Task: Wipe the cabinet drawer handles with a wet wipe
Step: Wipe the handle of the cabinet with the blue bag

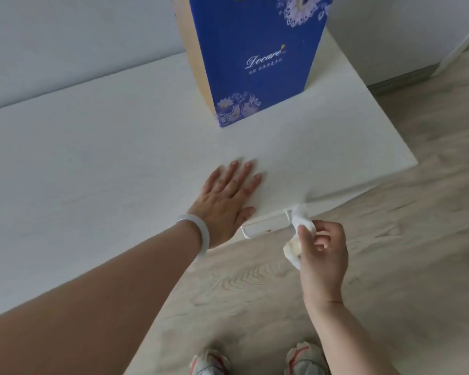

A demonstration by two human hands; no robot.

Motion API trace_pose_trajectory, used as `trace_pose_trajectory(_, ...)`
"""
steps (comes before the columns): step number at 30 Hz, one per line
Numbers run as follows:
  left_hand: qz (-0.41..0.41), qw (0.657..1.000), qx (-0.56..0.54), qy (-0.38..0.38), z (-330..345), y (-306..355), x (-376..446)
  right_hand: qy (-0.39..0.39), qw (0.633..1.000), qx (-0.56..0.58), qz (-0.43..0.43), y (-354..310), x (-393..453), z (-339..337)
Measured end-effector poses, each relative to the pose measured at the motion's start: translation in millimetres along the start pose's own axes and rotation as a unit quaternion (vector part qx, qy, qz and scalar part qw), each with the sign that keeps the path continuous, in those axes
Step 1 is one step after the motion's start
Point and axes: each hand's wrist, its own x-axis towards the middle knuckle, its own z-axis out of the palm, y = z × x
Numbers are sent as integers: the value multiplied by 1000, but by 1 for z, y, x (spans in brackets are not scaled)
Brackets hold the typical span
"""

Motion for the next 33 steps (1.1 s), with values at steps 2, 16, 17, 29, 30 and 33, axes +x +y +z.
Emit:
trace_pose_trajectory(2,18,999,25,21,10,-4,1,12,1000,0,-22,16,4,9)
trace_pose_trajectory(16,29,998,2,53,15,-6,2,69,964,199,163,37,11,53)
trace_pose_trajectory(17,29,998,3,52,15,-6,2,76,955,222,182,37,12,54)
trace_pose_trajectory(29,27,998,9,48,15,-6,2,36,911,259,317,33,-33,93)
trace_pose_trajectory(30,26,998,8,48,15,-6,2,31,914,251,318,33,-34,93)
trace_pose_trajectory(33,28,998,8,49,14,-5,2,38,922,235,306,38,-17,84)
